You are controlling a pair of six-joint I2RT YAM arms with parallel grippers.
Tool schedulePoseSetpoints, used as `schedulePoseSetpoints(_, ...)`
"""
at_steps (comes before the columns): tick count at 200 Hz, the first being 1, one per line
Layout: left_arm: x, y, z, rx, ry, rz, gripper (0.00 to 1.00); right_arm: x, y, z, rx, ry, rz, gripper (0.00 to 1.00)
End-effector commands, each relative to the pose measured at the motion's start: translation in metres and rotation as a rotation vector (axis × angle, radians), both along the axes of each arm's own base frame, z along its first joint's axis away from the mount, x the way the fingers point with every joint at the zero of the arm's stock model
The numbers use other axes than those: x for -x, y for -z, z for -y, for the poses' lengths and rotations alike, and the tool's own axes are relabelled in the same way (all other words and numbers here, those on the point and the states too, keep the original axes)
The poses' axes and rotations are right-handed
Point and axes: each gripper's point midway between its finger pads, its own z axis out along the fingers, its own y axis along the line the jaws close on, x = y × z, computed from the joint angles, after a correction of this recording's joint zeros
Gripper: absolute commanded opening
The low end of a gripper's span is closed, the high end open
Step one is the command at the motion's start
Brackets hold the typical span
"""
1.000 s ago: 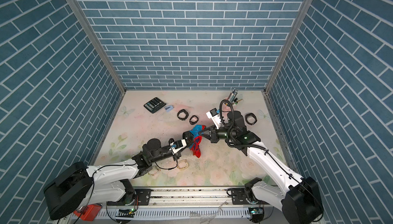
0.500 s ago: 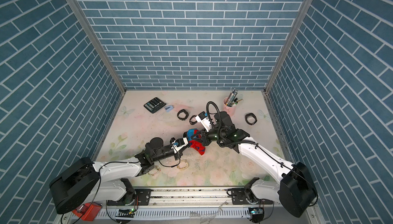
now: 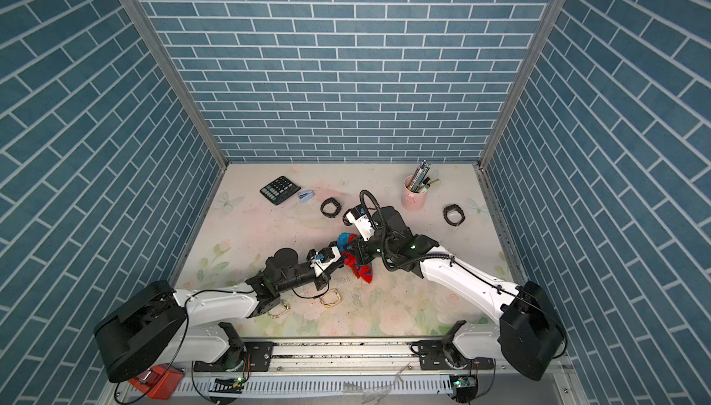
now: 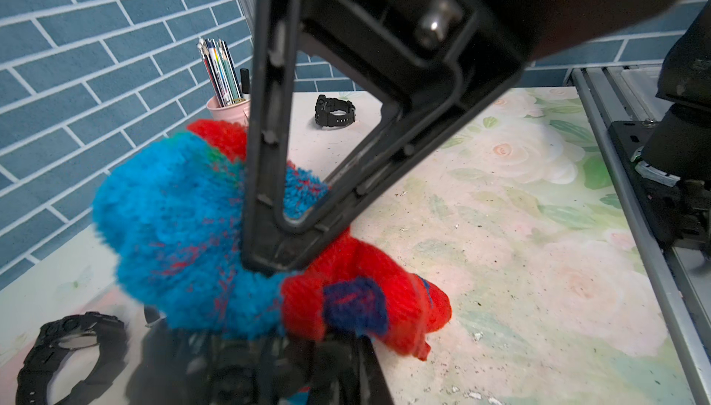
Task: Wipe the watch dial
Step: Wipe the dirt from the watch dial.
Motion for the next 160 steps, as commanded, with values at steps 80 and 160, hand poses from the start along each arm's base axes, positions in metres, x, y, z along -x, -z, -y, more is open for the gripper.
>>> schedulePoseSetpoints(80, 0.019, -0.097, 0.011, 0.257, 0.121, 0.29, 0.0, -0.018, 0.021, 0.072, 0.229, 0.223, 0.113, 0.0)
schedulePoseSetpoints(160, 0.03, -0.09, 0.013, 0.221, 0.193, 0.331, 0.0, 0.04, -0.085, 0.046, -0.138, -0.111, 0.344, 0.0)
